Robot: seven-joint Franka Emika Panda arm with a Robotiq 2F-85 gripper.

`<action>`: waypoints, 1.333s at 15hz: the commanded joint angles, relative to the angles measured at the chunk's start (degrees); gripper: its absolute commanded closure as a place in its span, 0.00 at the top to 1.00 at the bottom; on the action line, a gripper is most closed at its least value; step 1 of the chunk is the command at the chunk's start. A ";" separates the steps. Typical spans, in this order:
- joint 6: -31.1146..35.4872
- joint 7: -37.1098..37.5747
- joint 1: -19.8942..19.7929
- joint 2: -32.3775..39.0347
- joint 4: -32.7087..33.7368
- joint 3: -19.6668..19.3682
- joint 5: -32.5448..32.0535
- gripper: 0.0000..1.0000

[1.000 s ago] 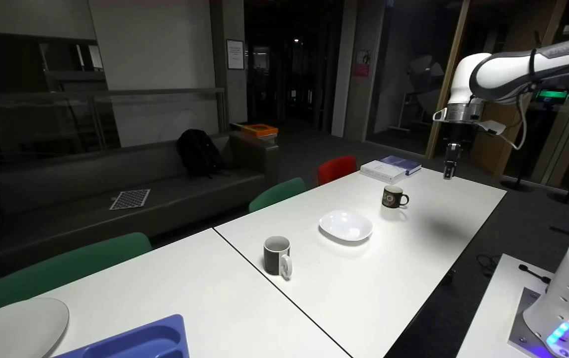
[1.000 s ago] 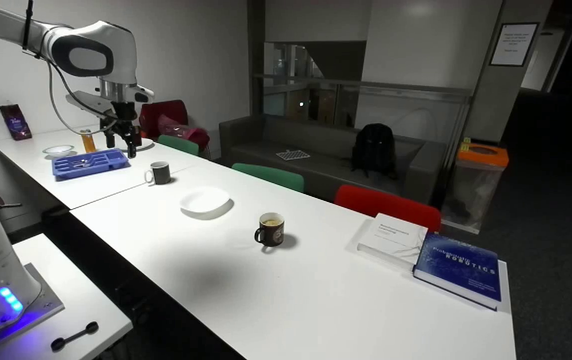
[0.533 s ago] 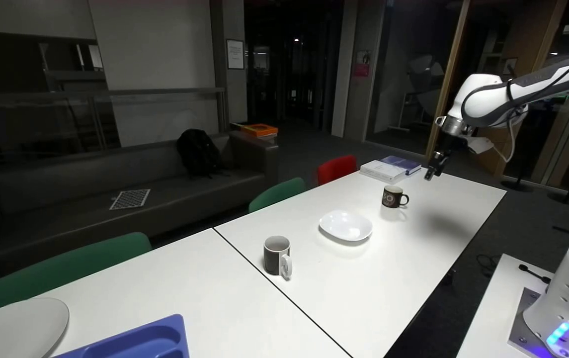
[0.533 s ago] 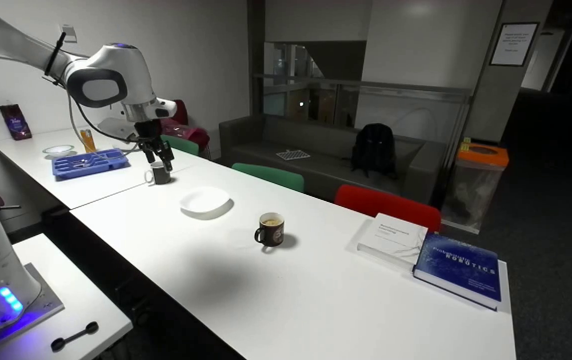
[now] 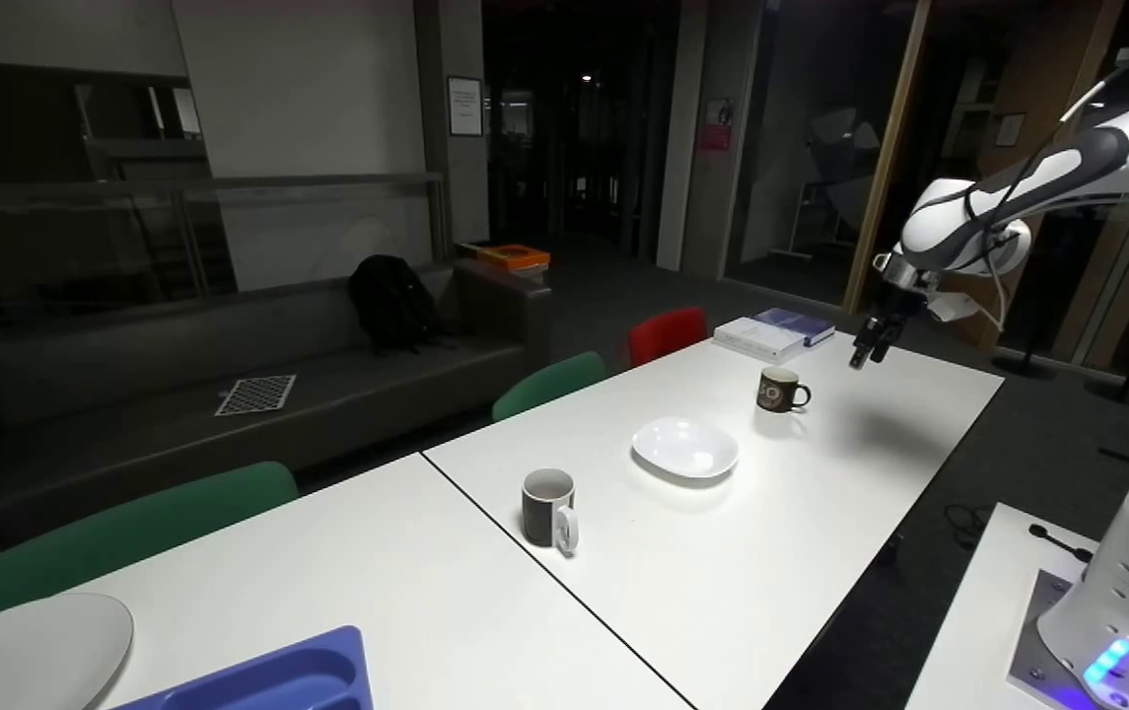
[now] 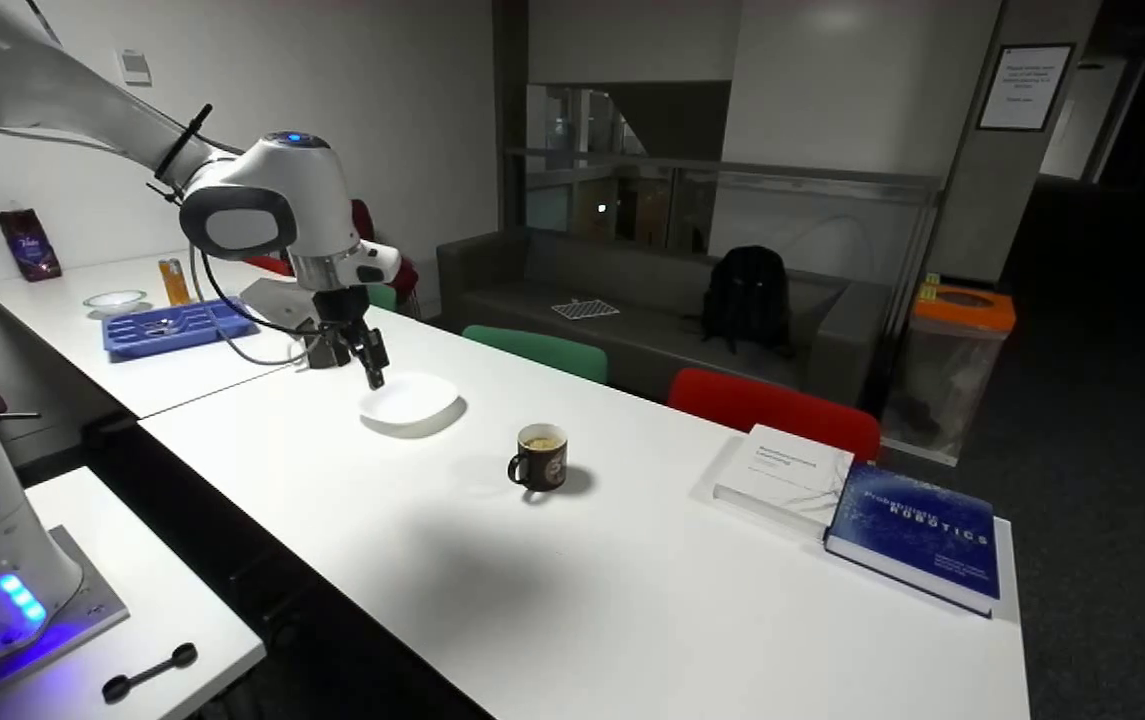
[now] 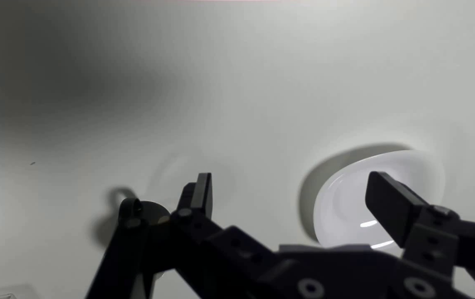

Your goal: Pour the contents in the black mug on the right onto the white plate

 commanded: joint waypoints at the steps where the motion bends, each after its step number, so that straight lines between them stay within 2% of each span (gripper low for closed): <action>1: -0.10 -0.18 -0.96 0.04 0.03 1.20 0.37 1.00; 4: 3.34 2.55 -0.87 1.56 0.76 2.07 1.19 1.00; 8: 8.86 3.99 -1.17 8.03 5.30 1.68 0.86 1.00; 11: 7.47 2.18 -1.36 13.73 10.98 1.69 1.36 1.00; 13: 6.99 3.67 -2.68 17.28 14.37 2.25 -1.55 1.00; 15: 5.52 2.46 -4.04 20.40 17.11 2.14 -5.91 1.00; 17: 5.69 -0.80 -5.53 22.47 18.58 2.22 -7.09 1.00; 19: 6.27 -5.20 -7.21 23.13 18.85 3.03 -4.85 1.00; 20: 5.79 -9.14 -8.21 21.98 17.97 3.99 -1.48 1.00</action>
